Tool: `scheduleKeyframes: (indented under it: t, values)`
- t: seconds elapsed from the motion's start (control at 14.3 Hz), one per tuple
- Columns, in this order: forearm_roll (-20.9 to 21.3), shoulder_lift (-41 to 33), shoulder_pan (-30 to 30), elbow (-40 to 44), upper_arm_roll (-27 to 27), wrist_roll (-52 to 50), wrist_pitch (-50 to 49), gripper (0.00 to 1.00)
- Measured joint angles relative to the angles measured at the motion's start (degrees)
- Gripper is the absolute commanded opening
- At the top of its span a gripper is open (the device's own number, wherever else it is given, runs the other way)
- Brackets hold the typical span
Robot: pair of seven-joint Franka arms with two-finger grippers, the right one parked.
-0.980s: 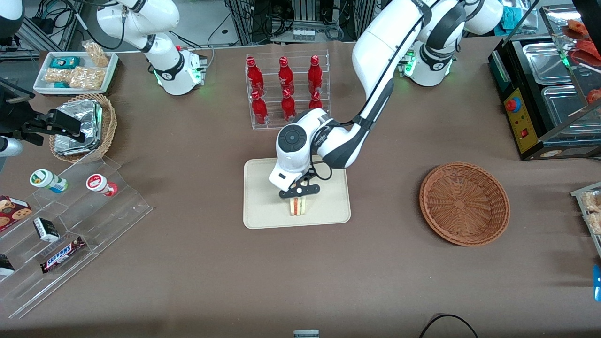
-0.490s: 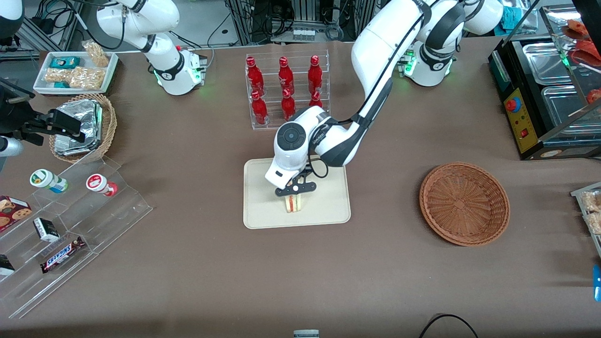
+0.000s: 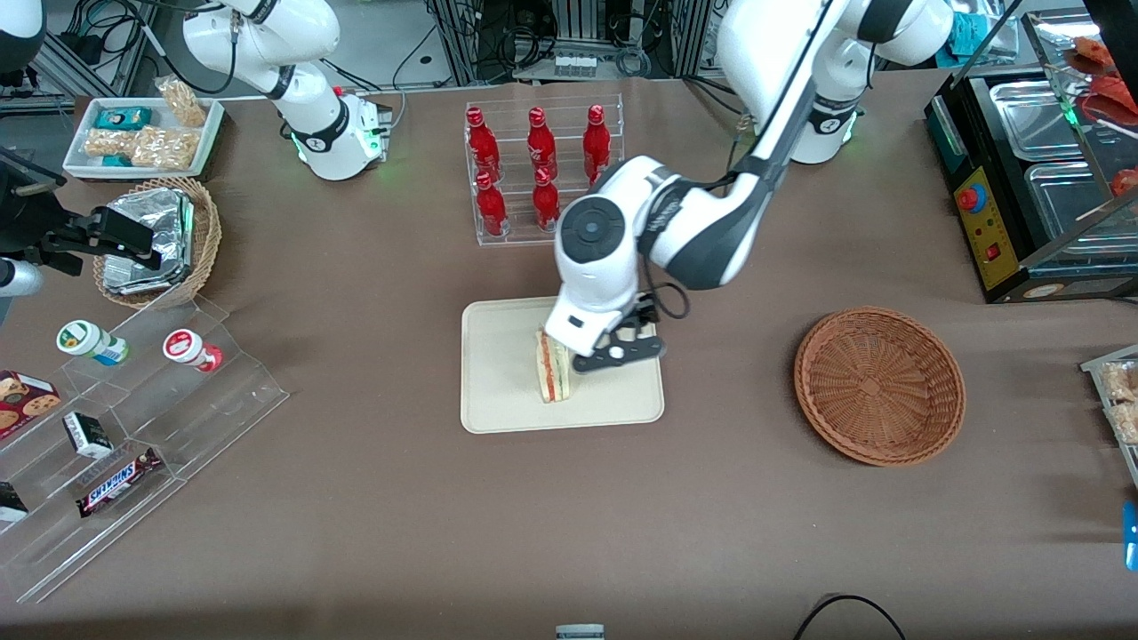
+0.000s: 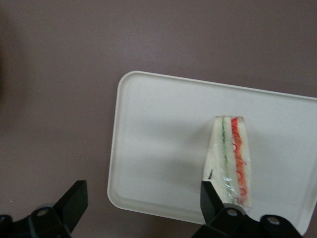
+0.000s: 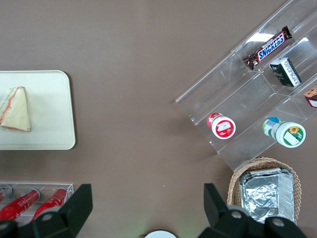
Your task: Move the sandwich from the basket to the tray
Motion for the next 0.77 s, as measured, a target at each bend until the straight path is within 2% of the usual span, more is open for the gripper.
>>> scheduleKeyframes:
  t: [0.28,0.77]
  values:
    - [0.1,-4.4,5.4,-6.3,1.2,7.2,-0.2,1.00]
    - [0.1,-18.8,18.2,-18.9,0.3,27.1,-4.3,1.00]
